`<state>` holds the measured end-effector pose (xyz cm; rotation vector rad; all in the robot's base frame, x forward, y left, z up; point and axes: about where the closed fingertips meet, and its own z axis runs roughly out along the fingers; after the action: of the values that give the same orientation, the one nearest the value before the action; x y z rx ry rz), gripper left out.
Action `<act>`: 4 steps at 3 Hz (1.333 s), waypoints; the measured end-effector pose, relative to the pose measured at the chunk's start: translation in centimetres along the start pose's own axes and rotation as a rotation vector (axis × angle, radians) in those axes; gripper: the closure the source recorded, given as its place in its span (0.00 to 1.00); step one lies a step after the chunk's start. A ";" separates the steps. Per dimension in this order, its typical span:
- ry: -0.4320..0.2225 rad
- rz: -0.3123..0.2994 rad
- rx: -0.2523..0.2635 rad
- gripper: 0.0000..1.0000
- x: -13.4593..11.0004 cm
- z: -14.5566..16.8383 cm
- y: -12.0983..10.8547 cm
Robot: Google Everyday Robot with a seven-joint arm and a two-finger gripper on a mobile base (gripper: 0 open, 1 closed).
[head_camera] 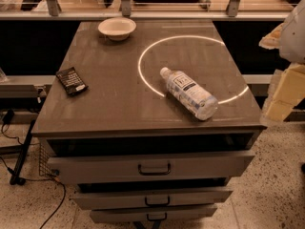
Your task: Pick blue plastic bottle
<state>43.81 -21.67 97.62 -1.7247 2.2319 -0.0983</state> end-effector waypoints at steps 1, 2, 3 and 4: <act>0.000 0.000 0.000 0.00 0.0 0.0 0.0; -0.033 0.031 -0.013 0.00 -1.6 1.9 -0.3; -0.078 0.084 -0.042 0.00 -4.7 5.8 -0.8; -0.144 0.147 -0.072 0.00 -8.8 10.5 -1.3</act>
Offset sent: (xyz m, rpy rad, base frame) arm 0.0330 0.0470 -0.0457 0.1227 0.0427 -0.0532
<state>49.99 -12.22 89.81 -1.5437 2.2706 0.1370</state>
